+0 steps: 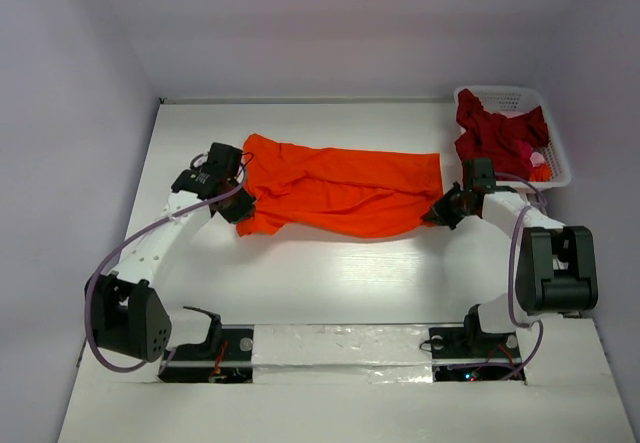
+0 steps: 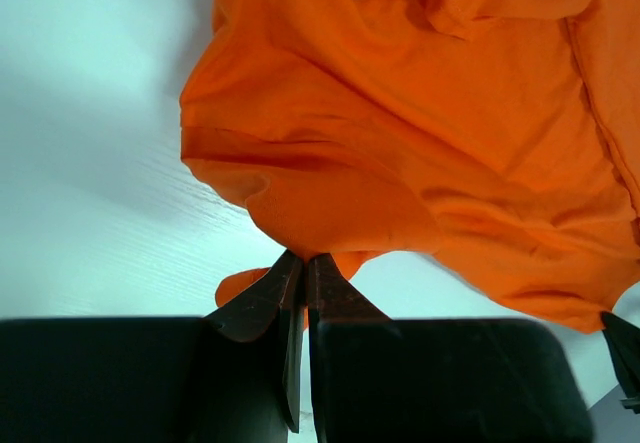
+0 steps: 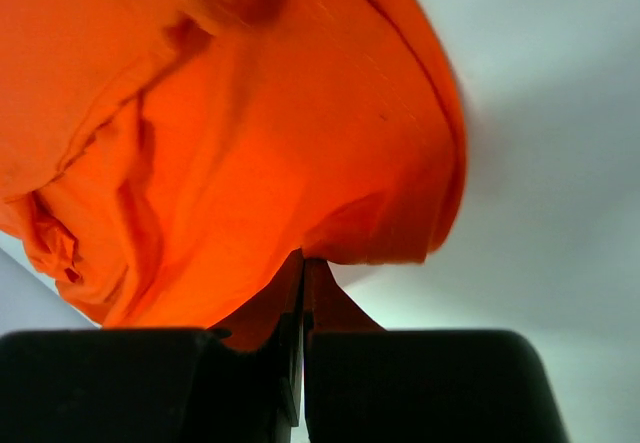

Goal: Fold and stack the t-shirts
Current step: Grap the side of the flattened tshirt closest away from the robot with both arms, then fold the other side of the tshirt into a rectangle

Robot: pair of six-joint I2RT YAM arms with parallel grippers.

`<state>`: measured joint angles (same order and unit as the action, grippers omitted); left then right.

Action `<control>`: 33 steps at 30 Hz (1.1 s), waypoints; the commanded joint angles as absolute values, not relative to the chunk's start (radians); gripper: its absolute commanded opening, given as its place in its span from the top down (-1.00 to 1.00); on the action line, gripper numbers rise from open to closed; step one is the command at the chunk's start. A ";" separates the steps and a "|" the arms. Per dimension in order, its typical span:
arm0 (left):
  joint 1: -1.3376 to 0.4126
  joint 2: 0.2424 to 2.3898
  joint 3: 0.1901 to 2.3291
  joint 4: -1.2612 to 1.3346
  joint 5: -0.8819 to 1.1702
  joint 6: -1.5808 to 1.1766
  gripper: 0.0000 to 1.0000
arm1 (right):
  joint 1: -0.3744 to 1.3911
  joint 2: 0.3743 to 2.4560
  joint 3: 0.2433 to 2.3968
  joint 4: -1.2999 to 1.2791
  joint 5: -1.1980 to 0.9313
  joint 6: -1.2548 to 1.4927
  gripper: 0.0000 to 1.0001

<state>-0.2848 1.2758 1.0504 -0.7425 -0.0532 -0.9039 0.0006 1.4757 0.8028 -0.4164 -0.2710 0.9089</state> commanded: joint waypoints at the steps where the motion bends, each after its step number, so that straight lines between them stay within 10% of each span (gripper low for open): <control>1: -0.262 1.285 1.095 -0.752 -0.066 -0.877 1.00 | -0.003 1.514 0.893 -0.410 -0.310 0.833 1.00; 33: -0.196 1.348 1.180 -0.742 -0.052 -0.811 1.00 | 0.052 1.516 1.048 -0.491 -0.357 0.804 1.00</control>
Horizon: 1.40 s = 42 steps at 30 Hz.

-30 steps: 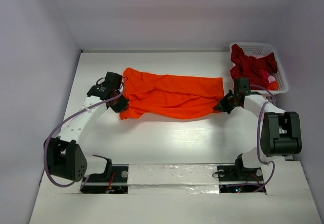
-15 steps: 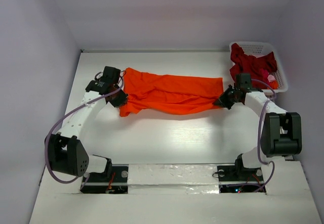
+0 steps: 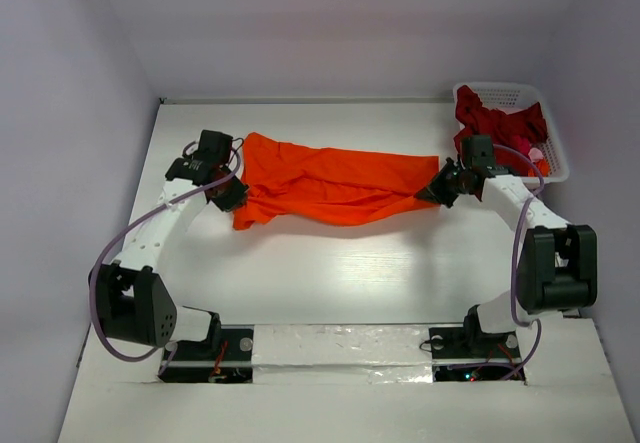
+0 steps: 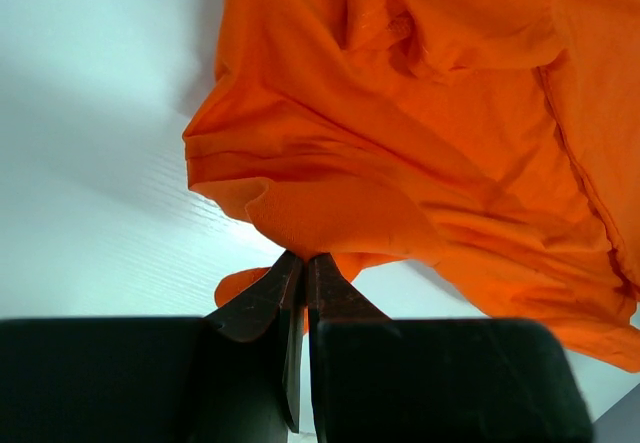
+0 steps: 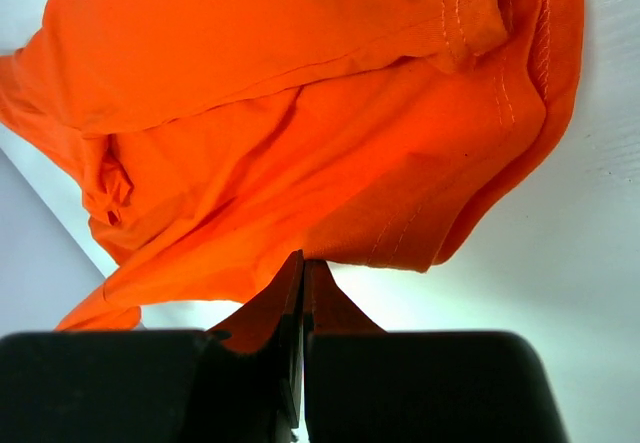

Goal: Fold and stack the t-shirts
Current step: Fold the other side of the tshirt into a rectangle

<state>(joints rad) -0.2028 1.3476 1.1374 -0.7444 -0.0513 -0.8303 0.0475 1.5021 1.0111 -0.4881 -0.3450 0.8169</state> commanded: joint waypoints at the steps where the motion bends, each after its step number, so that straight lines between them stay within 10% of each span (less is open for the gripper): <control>1: -0.187 1.354 1.183 -0.741 -0.051 -0.811 1.00 | 0.052 1.516 1.049 -0.489 -0.353 0.805 1.00; 42: -0.160 1.615 1.402 -0.704 -0.028 -0.753 1.00 | 0.080 1.687 1.255 -0.529 -0.290 0.773 1.00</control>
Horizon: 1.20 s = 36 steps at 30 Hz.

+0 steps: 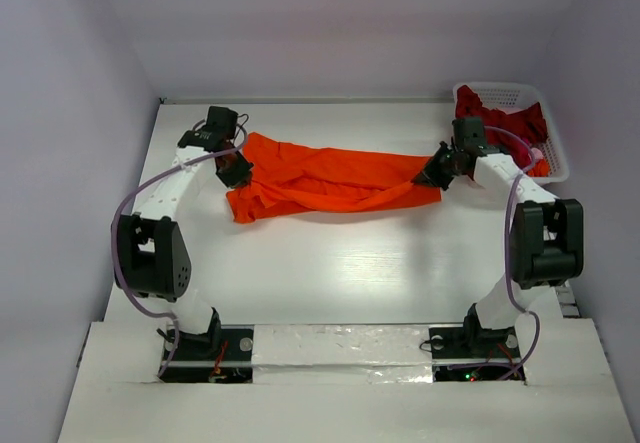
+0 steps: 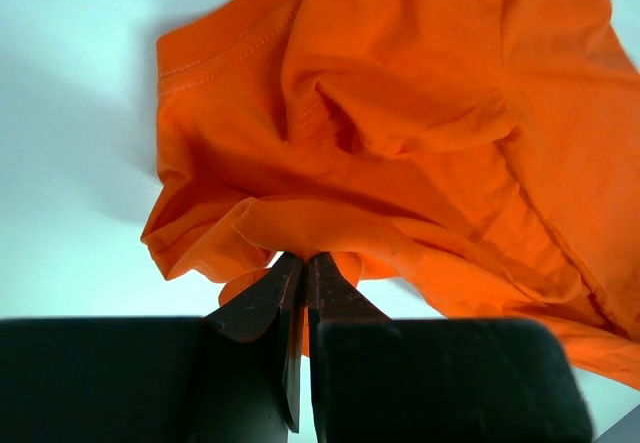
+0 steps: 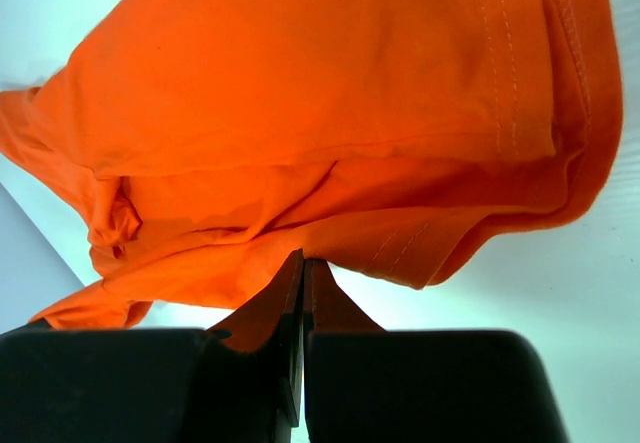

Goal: Fold and stack the t-shirts
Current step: Fold the other side of the tshirt into a rectangle

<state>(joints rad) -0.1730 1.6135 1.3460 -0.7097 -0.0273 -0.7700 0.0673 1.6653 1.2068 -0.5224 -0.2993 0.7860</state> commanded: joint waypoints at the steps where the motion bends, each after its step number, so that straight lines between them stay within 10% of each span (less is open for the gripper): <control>1: -0.150 1.620 1.407 -0.706 -0.029 -0.750 1.00 | 0.080 1.690 1.258 -0.529 -0.287 0.775 1.00; 36: -0.121 1.727 1.460 -0.658 -0.005 -0.712 1.00 | 0.080 1.761 1.307 -0.515 -0.278 0.790 1.00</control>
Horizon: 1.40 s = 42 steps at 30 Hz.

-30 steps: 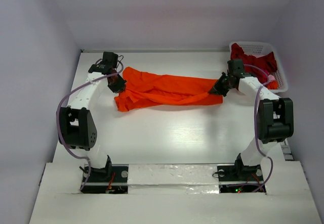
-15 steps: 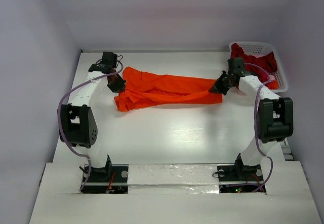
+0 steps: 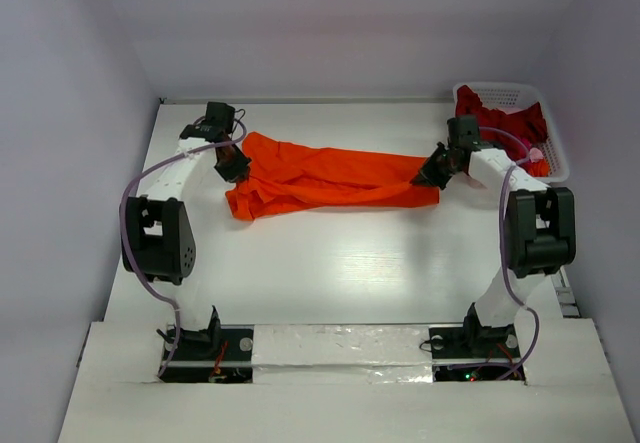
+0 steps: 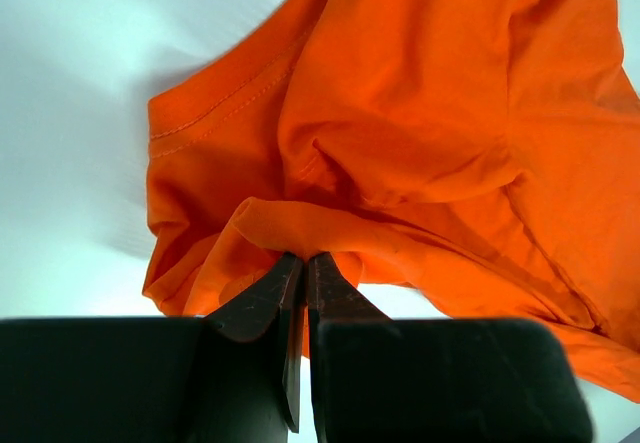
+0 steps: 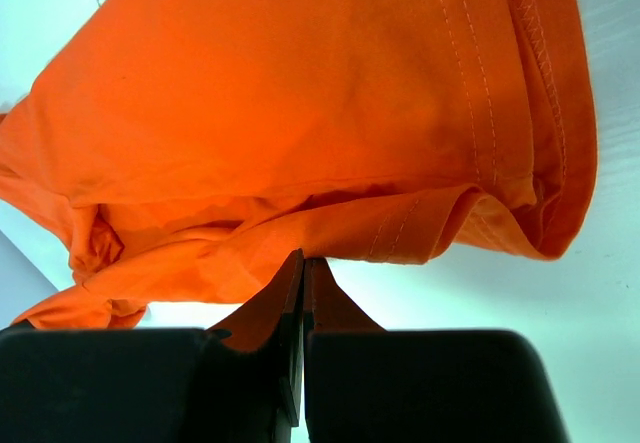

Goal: Fold and stack the t-shirts
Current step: Fold the other side of the tshirt into a rectangle

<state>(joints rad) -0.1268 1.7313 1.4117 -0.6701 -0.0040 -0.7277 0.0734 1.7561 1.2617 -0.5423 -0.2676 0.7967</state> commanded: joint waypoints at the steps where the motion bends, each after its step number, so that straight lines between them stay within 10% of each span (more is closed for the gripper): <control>1: -0.121 1.733 1.463 -0.657 -0.006 -0.712 1.00 | 0.080 1.764 1.308 -0.514 -0.278 0.790 1.00; 42: -0.075 1.839 1.539 -0.606 0.029 -0.689 1.00 | 0.098 1.930 1.491 -0.523 -0.301 0.729 1.00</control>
<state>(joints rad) -0.0830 1.8420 1.4895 -0.6197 0.0223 -0.7067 0.0921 1.9244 1.4544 -0.5392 -0.2878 0.7460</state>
